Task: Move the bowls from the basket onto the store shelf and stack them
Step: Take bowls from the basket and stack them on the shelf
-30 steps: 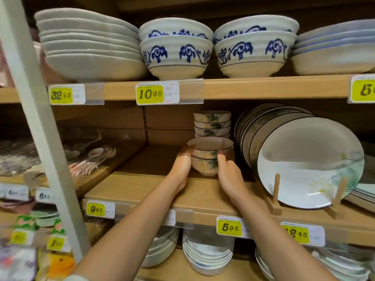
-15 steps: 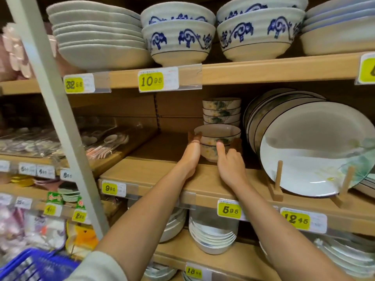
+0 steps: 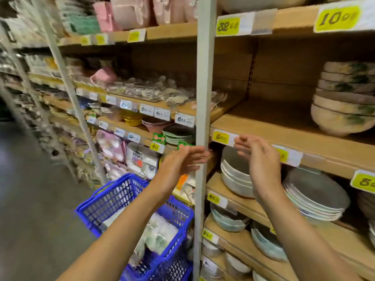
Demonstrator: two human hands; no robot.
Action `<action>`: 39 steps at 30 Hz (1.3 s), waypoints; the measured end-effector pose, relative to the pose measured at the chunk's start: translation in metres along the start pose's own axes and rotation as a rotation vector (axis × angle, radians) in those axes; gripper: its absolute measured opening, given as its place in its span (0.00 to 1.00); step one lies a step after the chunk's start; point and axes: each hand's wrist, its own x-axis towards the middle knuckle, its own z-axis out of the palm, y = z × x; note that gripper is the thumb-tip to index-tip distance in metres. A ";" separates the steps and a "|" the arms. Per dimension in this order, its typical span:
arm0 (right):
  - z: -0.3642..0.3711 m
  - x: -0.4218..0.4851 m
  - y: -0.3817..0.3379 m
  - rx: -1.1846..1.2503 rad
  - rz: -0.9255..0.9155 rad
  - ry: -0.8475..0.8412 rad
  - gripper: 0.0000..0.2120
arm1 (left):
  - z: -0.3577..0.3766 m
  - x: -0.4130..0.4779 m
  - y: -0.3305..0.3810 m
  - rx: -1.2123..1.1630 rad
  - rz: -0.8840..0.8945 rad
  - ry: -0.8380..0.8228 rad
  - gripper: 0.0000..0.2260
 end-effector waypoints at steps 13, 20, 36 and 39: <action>0.185 -0.116 0.190 -0.280 0.600 -0.557 0.11 | -0.247 -0.083 -0.102 0.275 -0.466 0.487 0.12; 0.236 -0.135 0.299 -0.725 0.651 -0.835 0.11 | -0.306 -0.063 -0.172 0.550 -0.685 0.441 0.11; 0.282 -0.183 0.449 -1.079 0.788 -1.115 0.34 | -0.389 0.007 -0.304 0.965 -1.026 -0.060 0.07; 0.291 -0.190 0.457 -1.148 0.806 -1.069 0.28 | -0.400 0.012 -0.325 0.993 -1.071 -0.148 0.13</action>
